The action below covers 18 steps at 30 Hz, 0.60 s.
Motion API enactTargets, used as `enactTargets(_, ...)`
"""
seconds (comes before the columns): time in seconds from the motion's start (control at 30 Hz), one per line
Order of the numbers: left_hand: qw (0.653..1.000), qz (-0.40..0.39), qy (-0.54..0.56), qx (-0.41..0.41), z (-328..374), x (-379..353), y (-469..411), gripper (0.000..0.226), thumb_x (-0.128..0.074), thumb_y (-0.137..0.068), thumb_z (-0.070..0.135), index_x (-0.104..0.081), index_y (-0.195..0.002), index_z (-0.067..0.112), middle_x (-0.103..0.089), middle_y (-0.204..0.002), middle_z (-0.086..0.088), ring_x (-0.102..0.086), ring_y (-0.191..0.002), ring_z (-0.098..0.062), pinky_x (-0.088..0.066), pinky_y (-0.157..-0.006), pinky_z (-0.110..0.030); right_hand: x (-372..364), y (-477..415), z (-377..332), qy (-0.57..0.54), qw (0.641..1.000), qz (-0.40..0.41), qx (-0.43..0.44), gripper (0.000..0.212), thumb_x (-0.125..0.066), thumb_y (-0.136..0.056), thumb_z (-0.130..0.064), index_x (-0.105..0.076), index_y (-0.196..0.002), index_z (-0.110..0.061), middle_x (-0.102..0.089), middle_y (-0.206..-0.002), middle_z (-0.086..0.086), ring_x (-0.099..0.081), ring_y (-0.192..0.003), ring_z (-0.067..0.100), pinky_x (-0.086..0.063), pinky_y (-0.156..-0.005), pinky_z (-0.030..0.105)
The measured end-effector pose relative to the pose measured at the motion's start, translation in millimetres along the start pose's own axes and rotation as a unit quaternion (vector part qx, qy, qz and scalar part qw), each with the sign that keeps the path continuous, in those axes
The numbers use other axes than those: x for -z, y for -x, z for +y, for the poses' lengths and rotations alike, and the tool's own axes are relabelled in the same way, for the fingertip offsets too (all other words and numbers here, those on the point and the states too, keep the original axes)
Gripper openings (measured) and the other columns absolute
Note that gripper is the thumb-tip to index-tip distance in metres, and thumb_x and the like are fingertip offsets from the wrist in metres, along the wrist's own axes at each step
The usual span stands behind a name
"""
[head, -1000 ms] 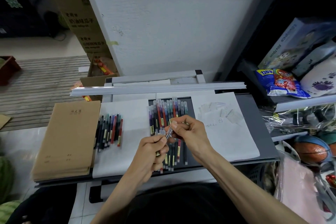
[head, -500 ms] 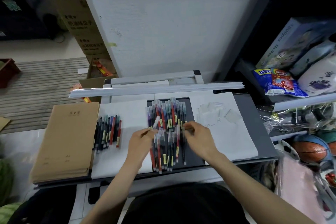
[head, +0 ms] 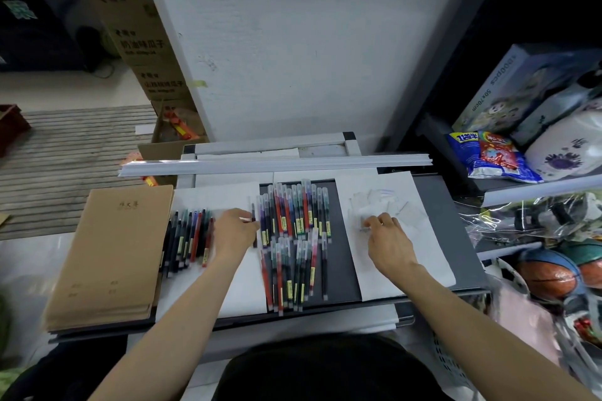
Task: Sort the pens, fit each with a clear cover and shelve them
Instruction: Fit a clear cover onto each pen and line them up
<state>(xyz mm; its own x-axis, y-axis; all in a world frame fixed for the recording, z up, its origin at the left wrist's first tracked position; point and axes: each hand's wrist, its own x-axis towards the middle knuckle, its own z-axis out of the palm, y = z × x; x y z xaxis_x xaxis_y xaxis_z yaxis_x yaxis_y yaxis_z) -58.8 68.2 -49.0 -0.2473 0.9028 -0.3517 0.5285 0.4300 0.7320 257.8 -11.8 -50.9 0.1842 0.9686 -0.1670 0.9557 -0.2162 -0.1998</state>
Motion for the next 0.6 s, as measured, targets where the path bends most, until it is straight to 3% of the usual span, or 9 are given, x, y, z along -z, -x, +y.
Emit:
enactTargets(0.07,1.0,-0.003,-0.001,-0.004,2.3,-2.9,-4.7,0.024,-0.082,-0.086,0.012,-0.074,-0.107,0.005,-0.07,-0.077,-0.008,-0.06,-0.057,-0.014,-0.045,-0.059,-0.025,-0.8,-0.4,-0.5,-0.005,1.0,0.021,0.013,0.051,-0.054,-0.089,0.003,-0.055,-0.137,-0.015,-0.052,-0.136,0.008,-0.054,-0.117,0.029,-0.054,-0.091,0.038)
enactTargets(0.23,1.0,-0.002,-0.017,-0.02,9.1,-5.3,-12.2,0.026,-0.083,-0.086,0.017,-0.074,-0.108,0.007,-0.076,-0.096,-0.012,-0.066,-0.067,-0.02,-0.054,-0.073,-0.031,-5.0,-1.1,-7.5,0.001,0.997,0.006,0.083,0.053,-0.054,-0.096,-0.01,-0.049,-0.146,-0.028,-0.05,-0.141,0.004,-0.056,-0.116,0.029,-0.054,-0.094,0.042)
enactTargets(0.33,0.999,0.002,-0.013,-0.03,11.8,-6.6,-14.1,0.029,-0.083,-0.088,0.018,-0.073,-0.112,0.005,-0.076,-0.098,-0.012,-0.067,-0.067,-0.019,-0.058,-0.077,-0.033,-6.5,-1.7,-13.5,-0.013,0.996,-0.004,0.083,0.045,-0.051,-0.098,-0.01,-0.055,-0.141,-0.024,-0.054,-0.133,0.005,-0.051,-0.118,0.028,-0.054,-0.091,0.04)
enactTargets(0.5,0.999,0.001,-0.016,-0.031,10.1,-5.8,-16.9,0.036,-0.083,-0.088,0.02,-0.075,-0.118,0.003,-0.076,-0.114,-0.014,-0.07,-0.103,-0.029,-0.057,-0.095,-0.04,-5.4,-8.8,-18.5,-0.02,0.999,0.01,0.036,0.023,-0.051,-0.102,-0.01,-0.064,-0.121,-0.016,-0.057,-0.122,0.006,-0.053,-0.111,0.025,-0.05,-0.076,0.032)
enactTargets(0.6,0.999,-0.002,-0.025,-0.034,6.6,-4.9,-14.1,0.034,-0.079,-0.092,0.016,-0.073,-0.122,0.001,-0.074,-0.12,-0.016,-0.068,-0.092,-0.023,-0.054,-0.087,-0.031,-4.3,-14.6,-17.9,-0.036,0.999,0.0,0.009,0.02,-0.055,-0.099,-0.006,-0.064,-0.114,-0.014,-0.059,-0.112,0.008,-0.057,-0.098,0.026,-0.051,-0.071,0.034)
